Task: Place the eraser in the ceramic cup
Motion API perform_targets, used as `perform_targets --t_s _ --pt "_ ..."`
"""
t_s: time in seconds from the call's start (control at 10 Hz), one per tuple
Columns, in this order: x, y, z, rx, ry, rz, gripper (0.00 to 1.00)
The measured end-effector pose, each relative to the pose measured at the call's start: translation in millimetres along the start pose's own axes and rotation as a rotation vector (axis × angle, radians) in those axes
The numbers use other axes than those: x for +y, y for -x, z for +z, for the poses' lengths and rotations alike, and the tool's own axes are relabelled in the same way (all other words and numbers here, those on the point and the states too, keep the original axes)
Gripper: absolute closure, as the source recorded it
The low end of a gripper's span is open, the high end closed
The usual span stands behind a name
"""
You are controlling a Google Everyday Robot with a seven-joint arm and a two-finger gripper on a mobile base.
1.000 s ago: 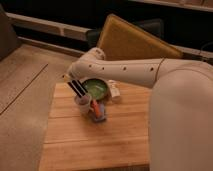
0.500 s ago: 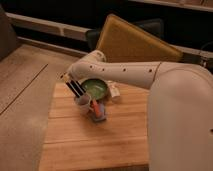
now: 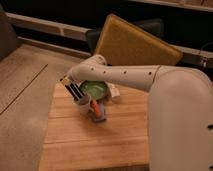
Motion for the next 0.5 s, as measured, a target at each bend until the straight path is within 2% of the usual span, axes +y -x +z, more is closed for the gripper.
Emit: perform_targets --t_s 0.5 --pt "7.4 -5.0 1.4 0.001 0.027 -0.01 1.0"
